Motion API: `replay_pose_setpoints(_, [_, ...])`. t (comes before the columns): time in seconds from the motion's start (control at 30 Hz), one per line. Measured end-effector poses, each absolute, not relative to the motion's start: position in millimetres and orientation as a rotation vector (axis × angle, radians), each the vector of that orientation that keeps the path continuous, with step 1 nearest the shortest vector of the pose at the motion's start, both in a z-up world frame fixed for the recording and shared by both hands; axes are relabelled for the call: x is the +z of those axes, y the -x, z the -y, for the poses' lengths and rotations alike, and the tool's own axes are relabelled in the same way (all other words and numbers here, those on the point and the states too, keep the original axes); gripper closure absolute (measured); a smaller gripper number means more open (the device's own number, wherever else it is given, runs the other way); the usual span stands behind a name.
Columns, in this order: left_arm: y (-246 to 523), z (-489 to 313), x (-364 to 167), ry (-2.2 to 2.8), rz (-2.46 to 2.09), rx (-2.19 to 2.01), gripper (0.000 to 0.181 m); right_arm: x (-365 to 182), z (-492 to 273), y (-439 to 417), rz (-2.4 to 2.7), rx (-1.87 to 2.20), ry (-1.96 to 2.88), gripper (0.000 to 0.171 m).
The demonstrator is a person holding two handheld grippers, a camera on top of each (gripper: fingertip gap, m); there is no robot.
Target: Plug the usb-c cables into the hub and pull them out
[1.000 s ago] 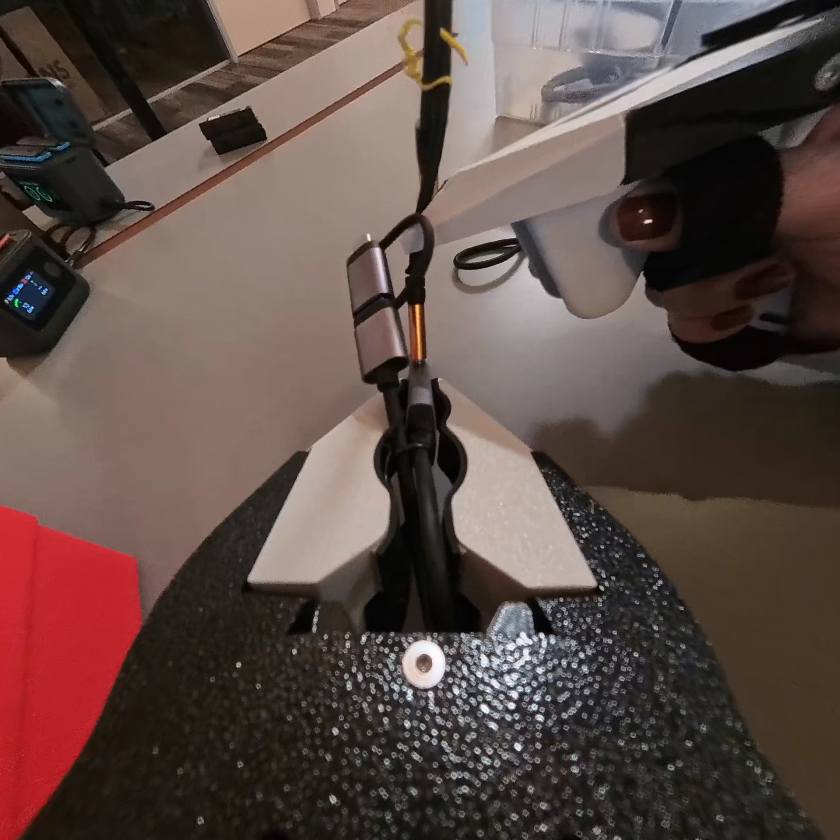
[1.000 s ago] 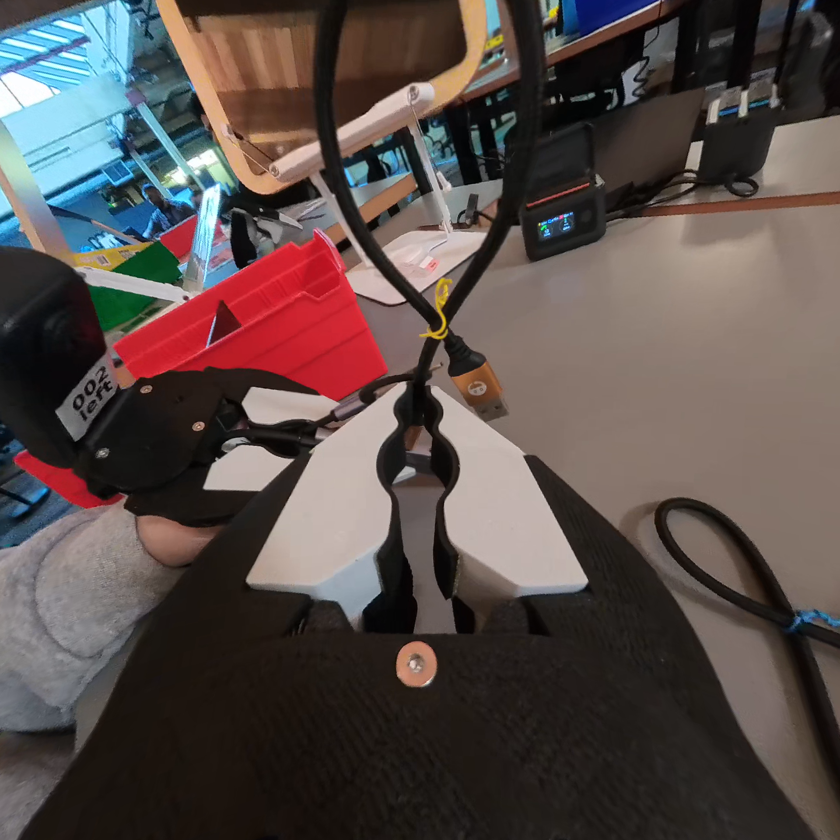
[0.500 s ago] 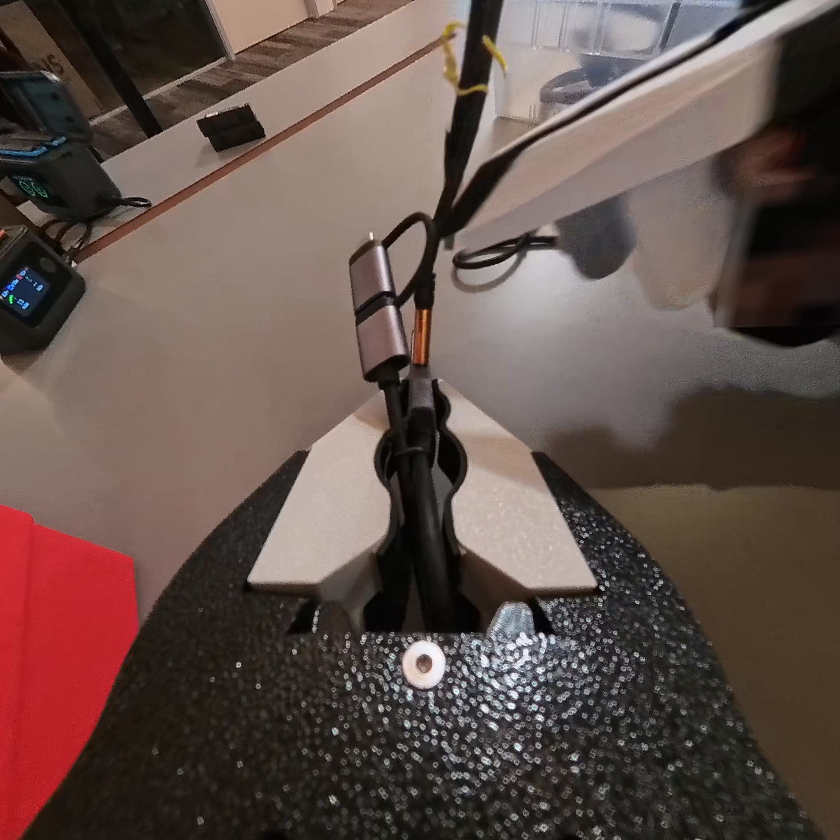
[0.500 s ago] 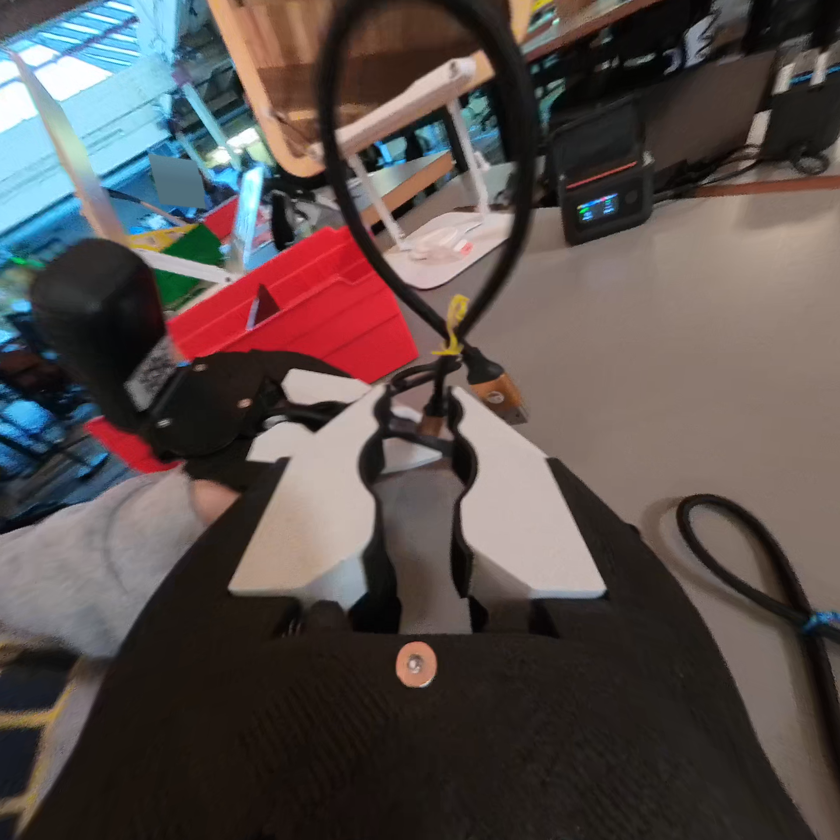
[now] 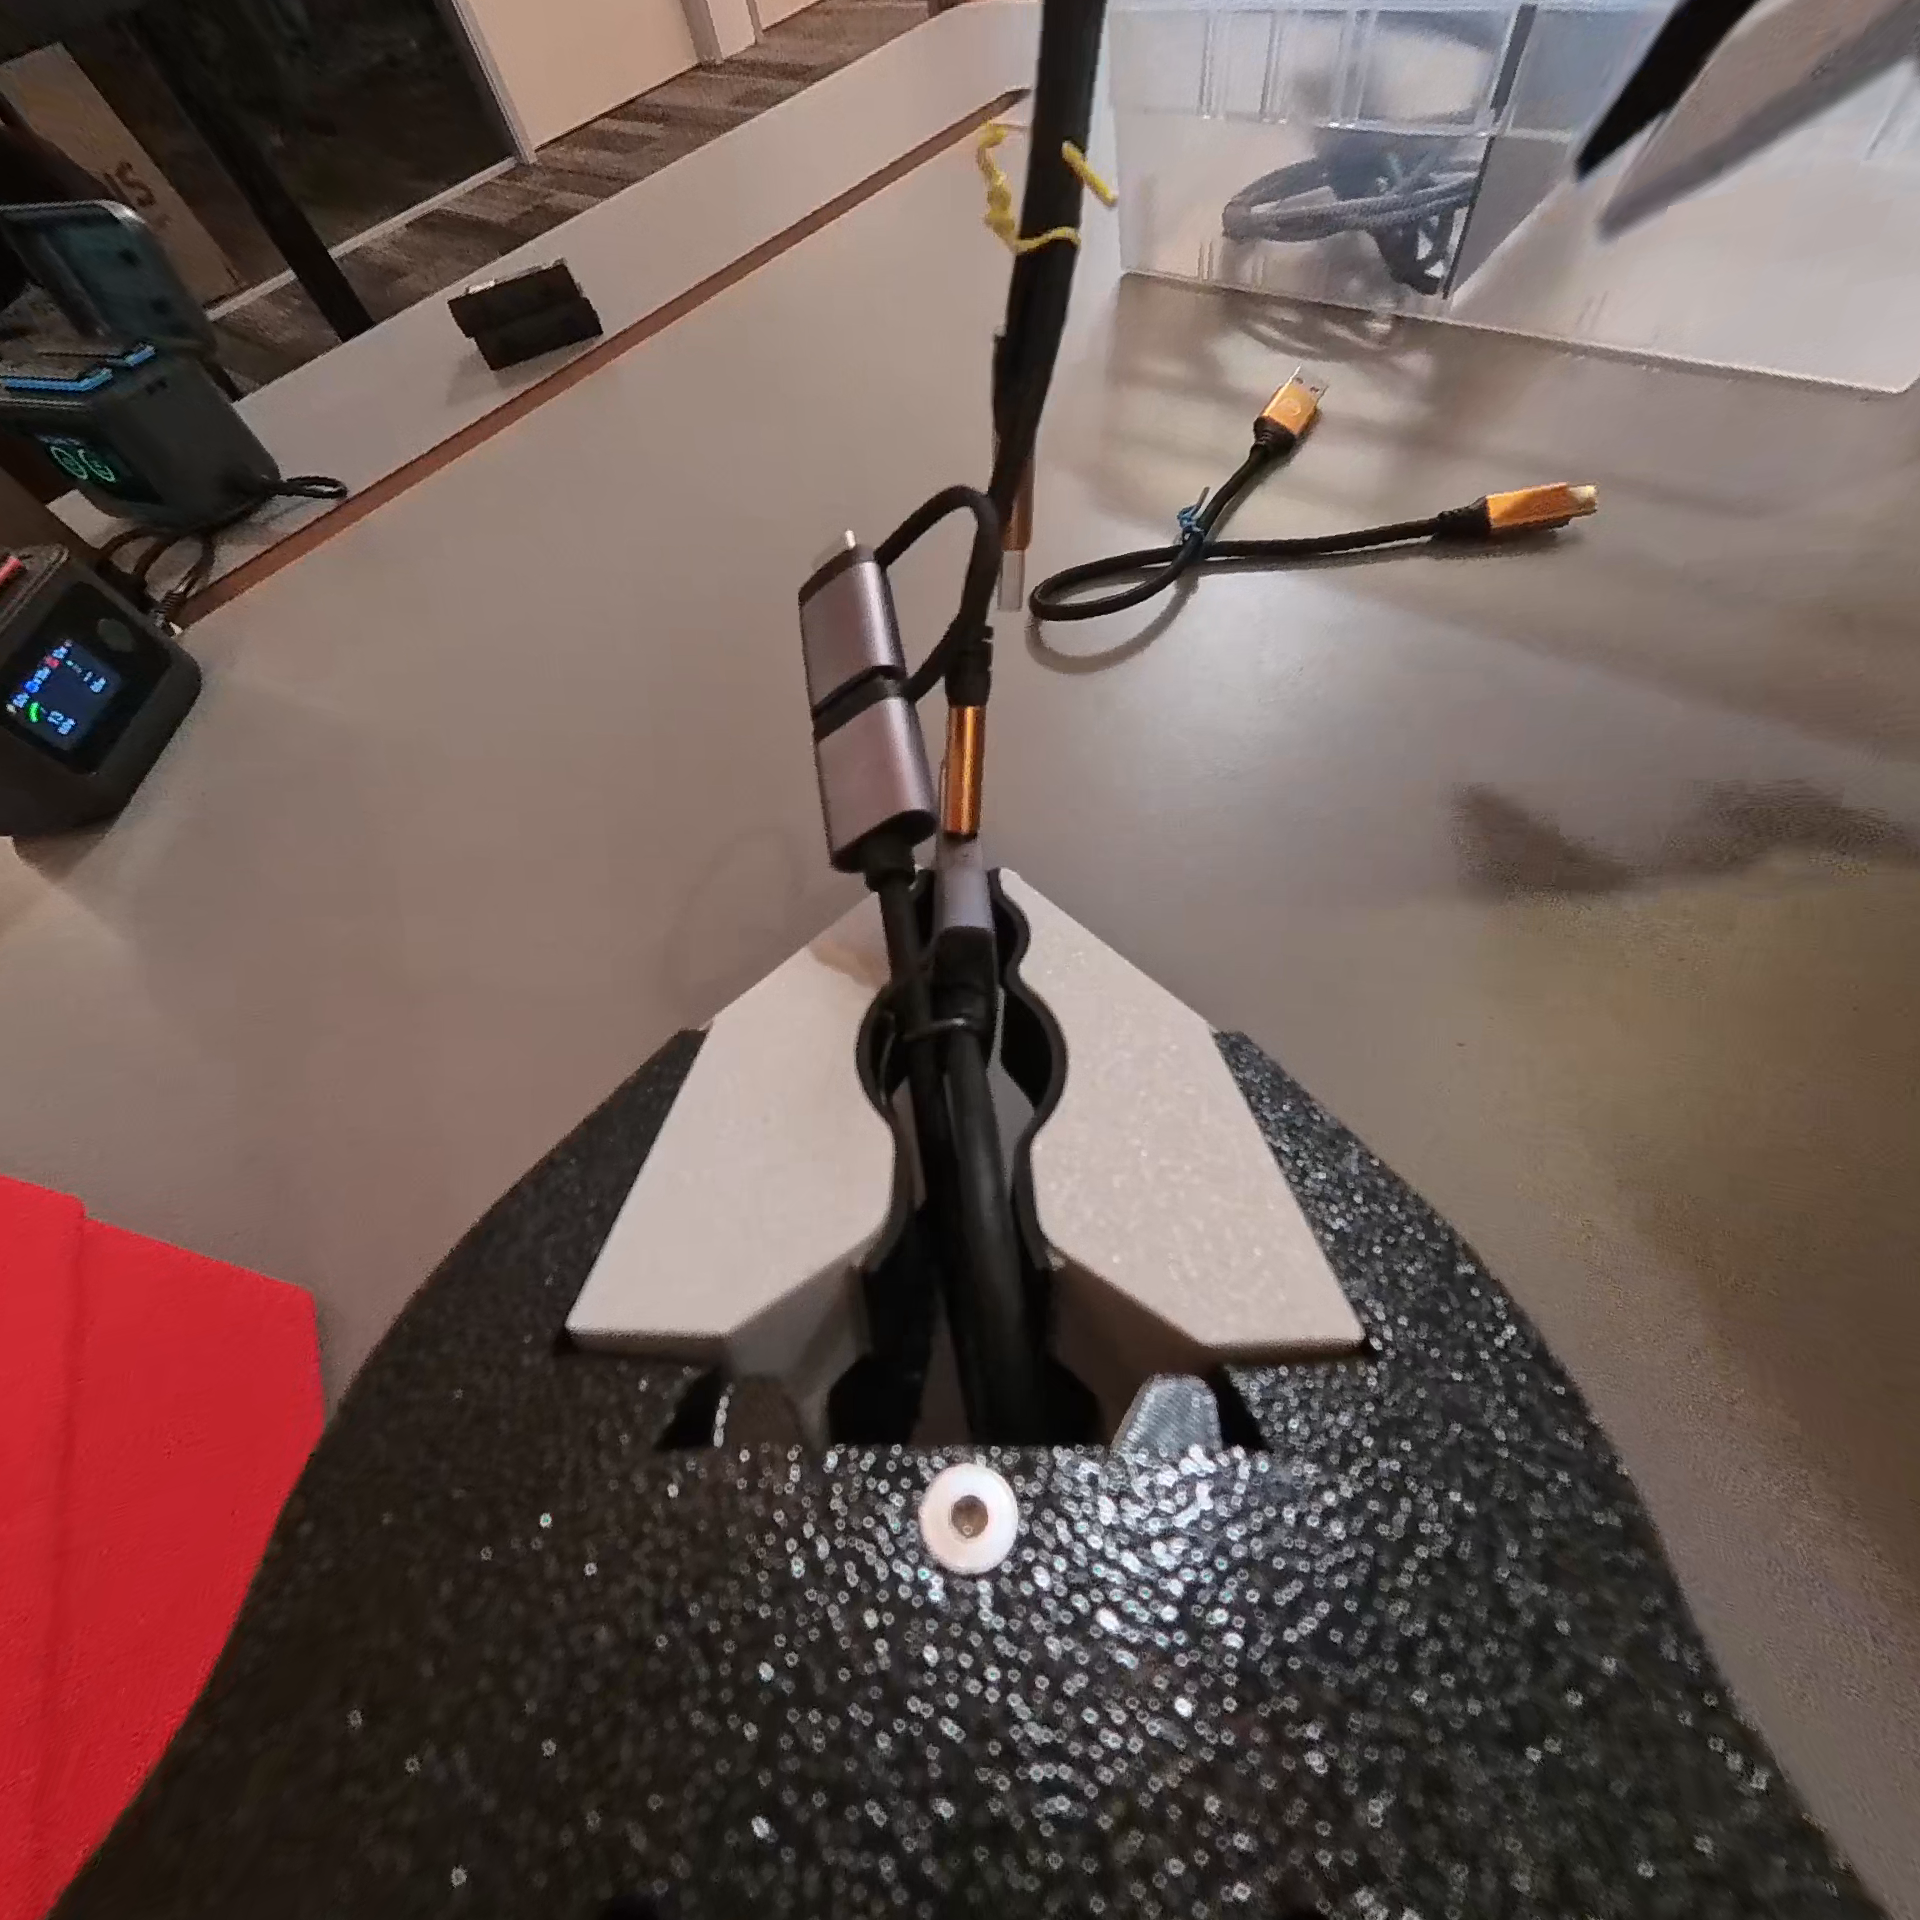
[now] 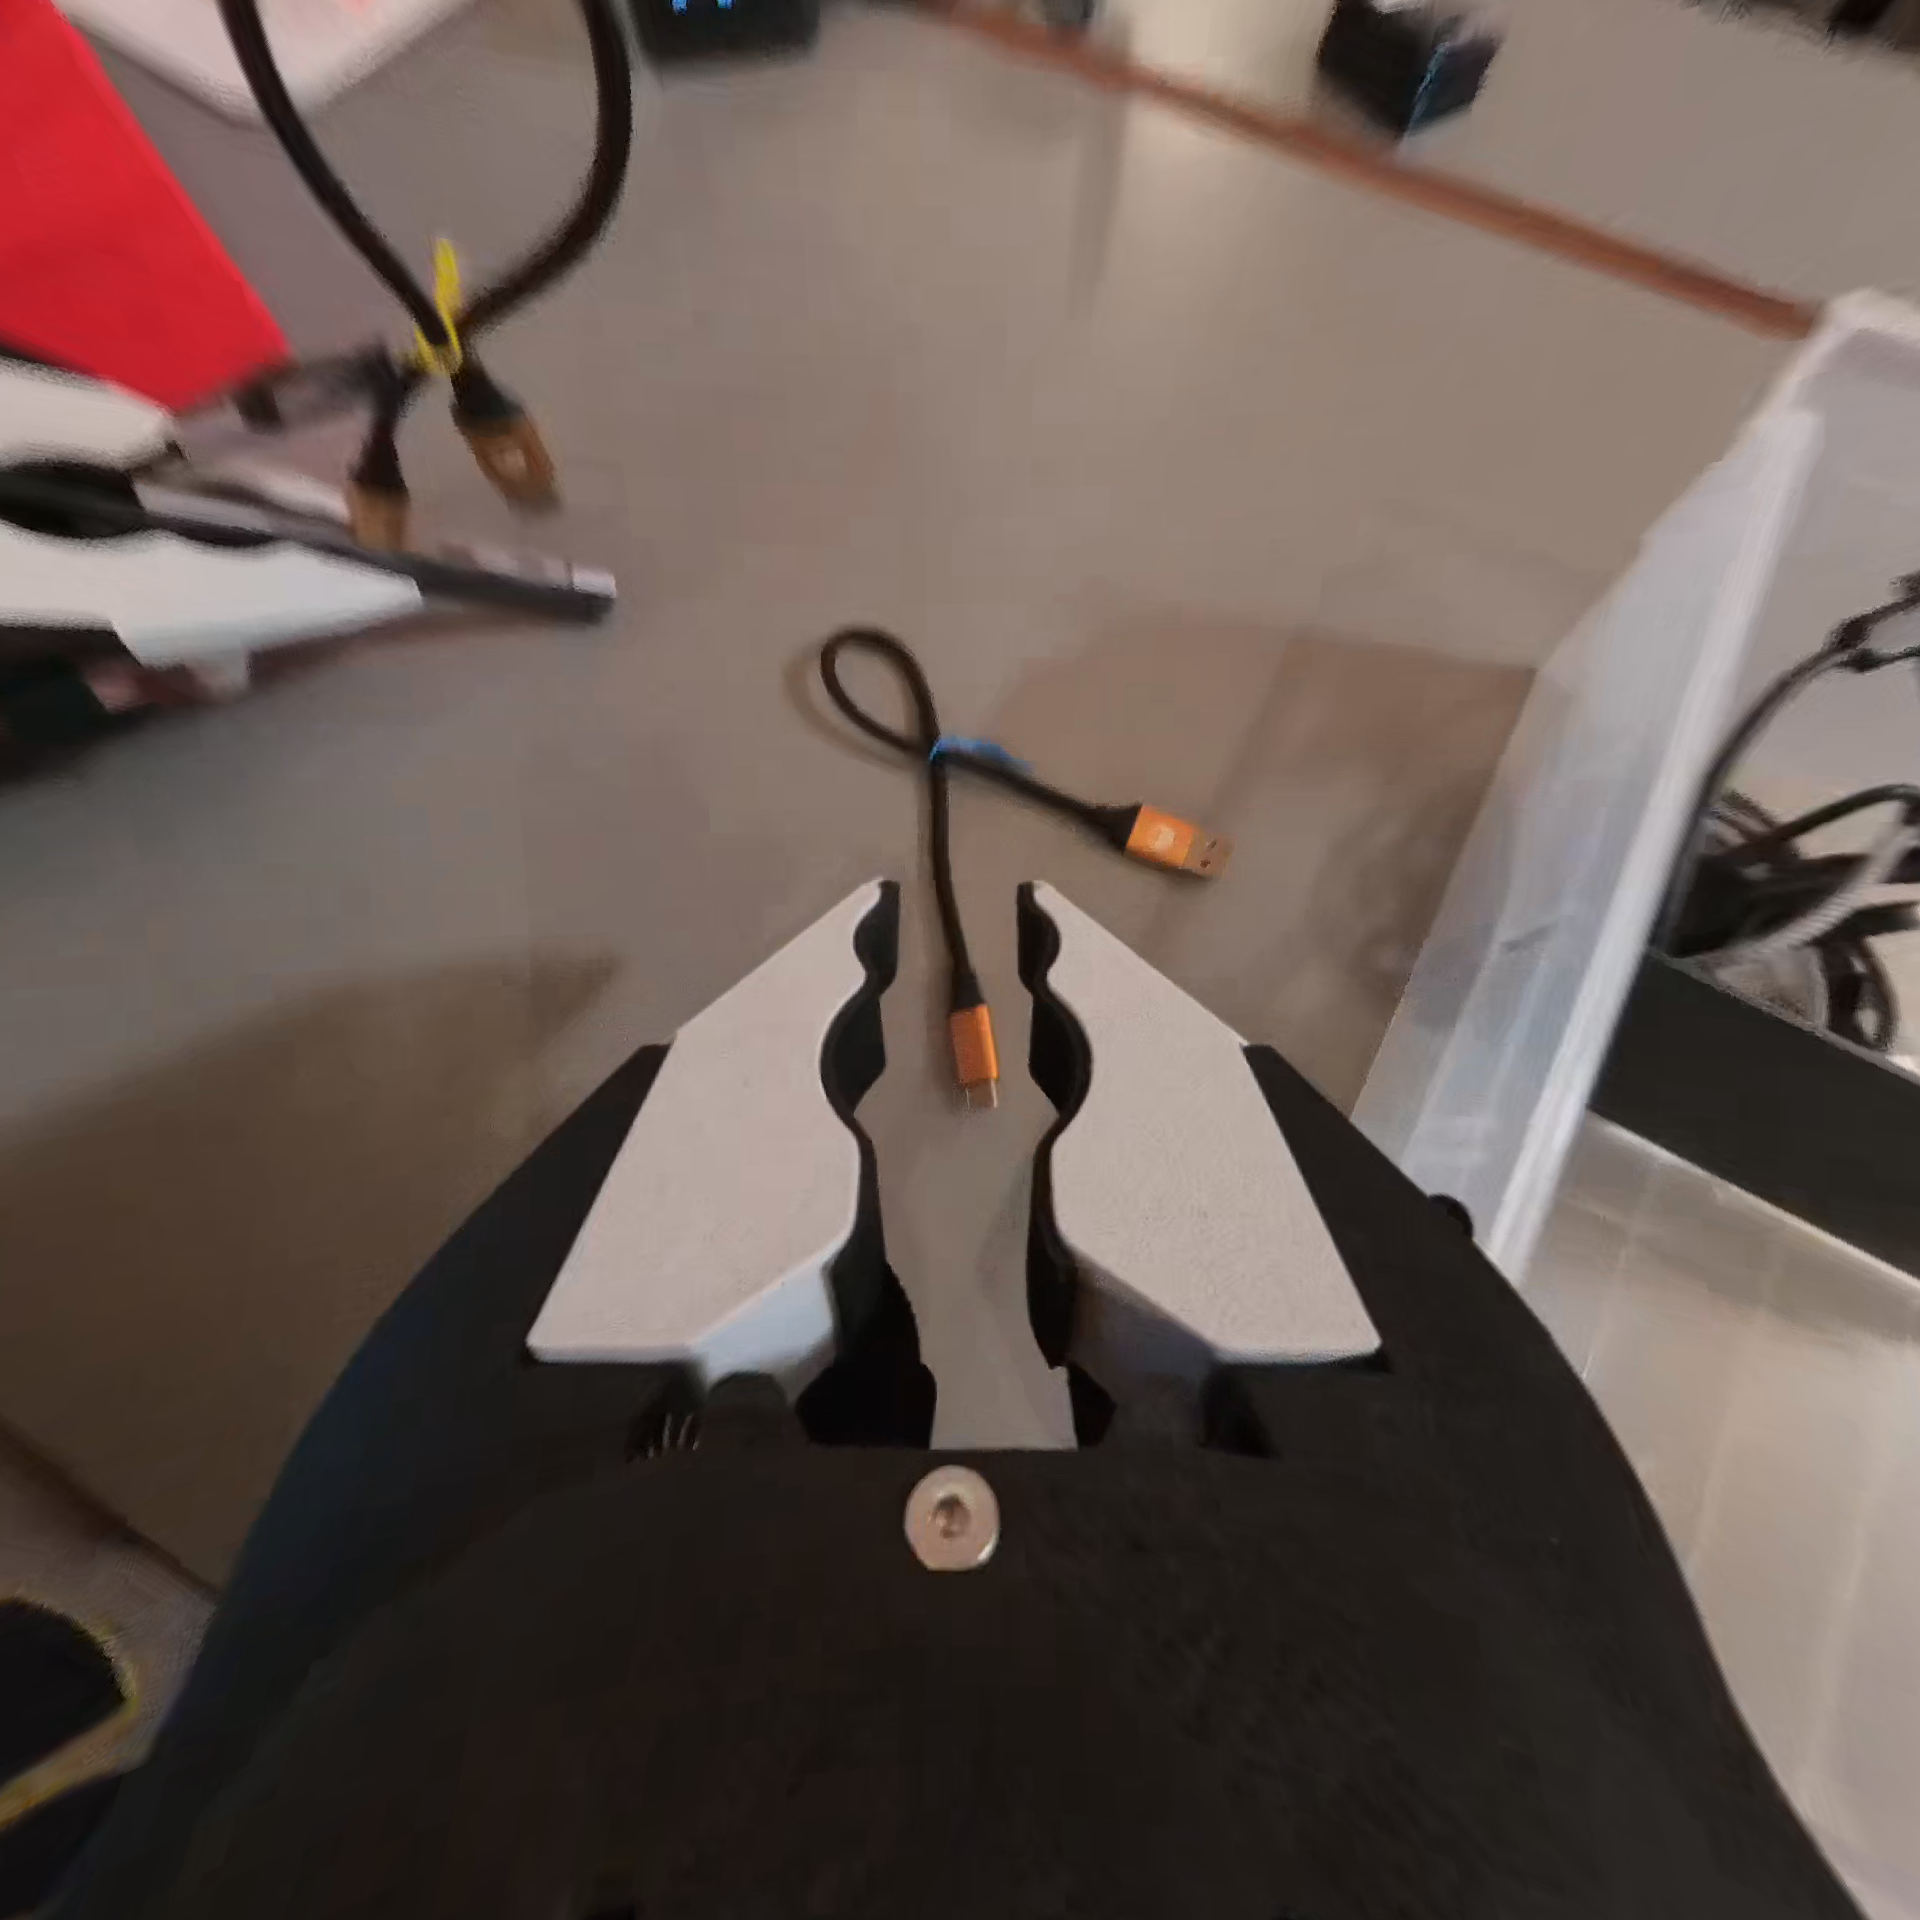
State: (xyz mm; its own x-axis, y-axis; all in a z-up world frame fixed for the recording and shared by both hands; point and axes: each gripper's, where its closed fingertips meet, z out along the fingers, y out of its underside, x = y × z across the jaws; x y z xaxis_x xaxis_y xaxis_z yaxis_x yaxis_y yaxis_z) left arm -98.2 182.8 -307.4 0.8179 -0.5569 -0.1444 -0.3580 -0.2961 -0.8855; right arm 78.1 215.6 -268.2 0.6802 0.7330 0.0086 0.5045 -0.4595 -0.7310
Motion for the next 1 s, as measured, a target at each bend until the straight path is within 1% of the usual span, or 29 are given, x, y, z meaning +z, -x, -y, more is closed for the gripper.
replay_pose_setpoints(0.07, [97, -182, -307, 1.912, -0.698, -0.231, 0.174, -289, -213, -76, 1.082, 0.315, 2.230, 0.151])
replay_pose_setpoints(0.17, [96, -181, -307, 1.905, -0.713, -0.226, 0.174, -312, -213, -79, 1.224, 0.204, 2.321, 0.160])
replay_pose_setpoints(0.27, [96, -181, -307, 1.905, -0.716, -0.236, 0.174, -328, -210, -81, 1.237, 0.224, 2.455, 0.154])
replay_pose_setpoints(0.37, [95, -180, -307, 1.903, -0.721, -0.245, 0.174, -337, -214, -82, 1.228, 0.206, 2.496, 0.146])
replay_pose_setpoints(0.43, [95, -180, -307, 1.903, -0.722, -0.248, 0.174, -342, -216, -86, 1.223, 0.177, 2.528, 0.144])
replay_pose_setpoints(0.53, [95, -180, -307, 1.901, -0.728, -0.250, 0.174, -342, -219, -91, 1.229, 0.140, 2.554, 0.147])
replay_pose_setpoints(0.6, [94, -180, -307, 1.900, -0.731, -0.251, 0.174, -343, -215, -92, 1.261, 0.149, 2.588, 0.155])
replay_pose_setpoints(0.67, [94, -180, -307, 1.900, -0.732, -0.252, 0.174, -343, -210, -92, 1.310, 0.162, 2.622, 0.157])
replay_pose_setpoints(0.73, [94, -179, -307, 1.899, -0.734, -0.256, 0.174, -343, -199, -84, 1.344, 0.276, 2.655, 0.159])
replay_pose_setpoints(0.87, [94, -179, -307, 1.900, -0.734, -0.260, 0.174, -333, -174, -48, 1.306, 0.706, 2.627, 0.161])
replay_pose_setpoints(1.0, [98, -180, -307, 1.903, -0.722, -0.246, 0.174, -331, -162, -24, 1.182, 0.951, 2.564, 0.161])
